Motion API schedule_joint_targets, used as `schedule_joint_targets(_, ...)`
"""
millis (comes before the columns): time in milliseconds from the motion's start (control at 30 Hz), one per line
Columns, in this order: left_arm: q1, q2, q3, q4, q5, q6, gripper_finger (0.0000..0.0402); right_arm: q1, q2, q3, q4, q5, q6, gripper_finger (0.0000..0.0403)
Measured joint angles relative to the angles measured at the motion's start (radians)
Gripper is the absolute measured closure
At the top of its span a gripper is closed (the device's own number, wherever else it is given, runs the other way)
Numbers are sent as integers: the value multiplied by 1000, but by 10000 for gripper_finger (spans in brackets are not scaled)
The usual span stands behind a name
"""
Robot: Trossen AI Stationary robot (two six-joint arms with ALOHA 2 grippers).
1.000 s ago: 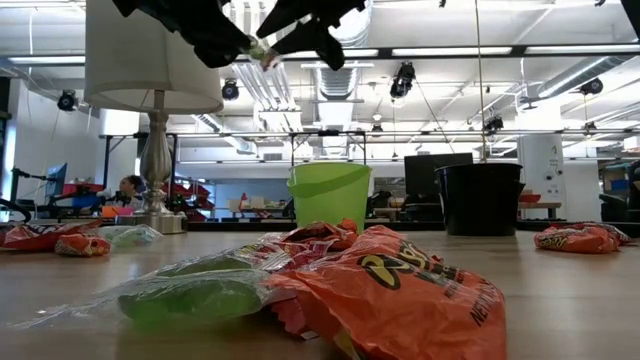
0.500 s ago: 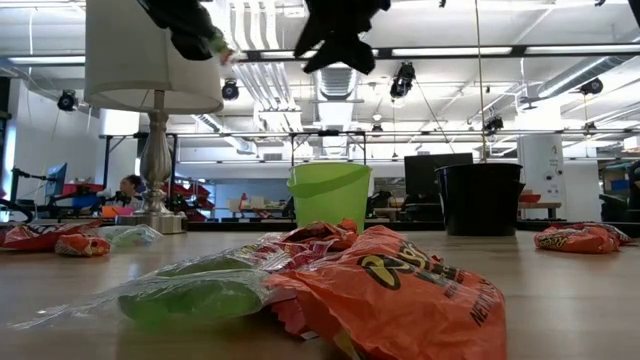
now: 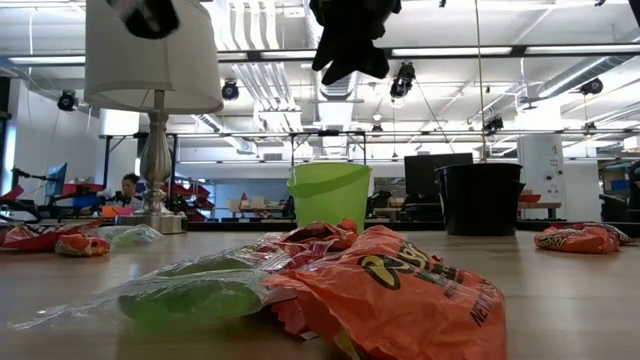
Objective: Sort candy
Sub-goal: Put the green gummy into the violet bucket
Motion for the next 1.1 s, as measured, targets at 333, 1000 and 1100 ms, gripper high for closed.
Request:
schedule_joint_targets(333, -266, -52, 0, -37, -6, -396, 364, 0, 0, 0, -2, 0, -12, 266)
schedule_joint_targets(1000, -494, 28, 0, 4, -4, -785, 364, 0, 1, 0, -71, 0, -78, 263)
schedule_joint_targets(1100, -499, 49, 0, 5, 10, -817, 361, 0, 1, 0, -79, 0, -79, 265)
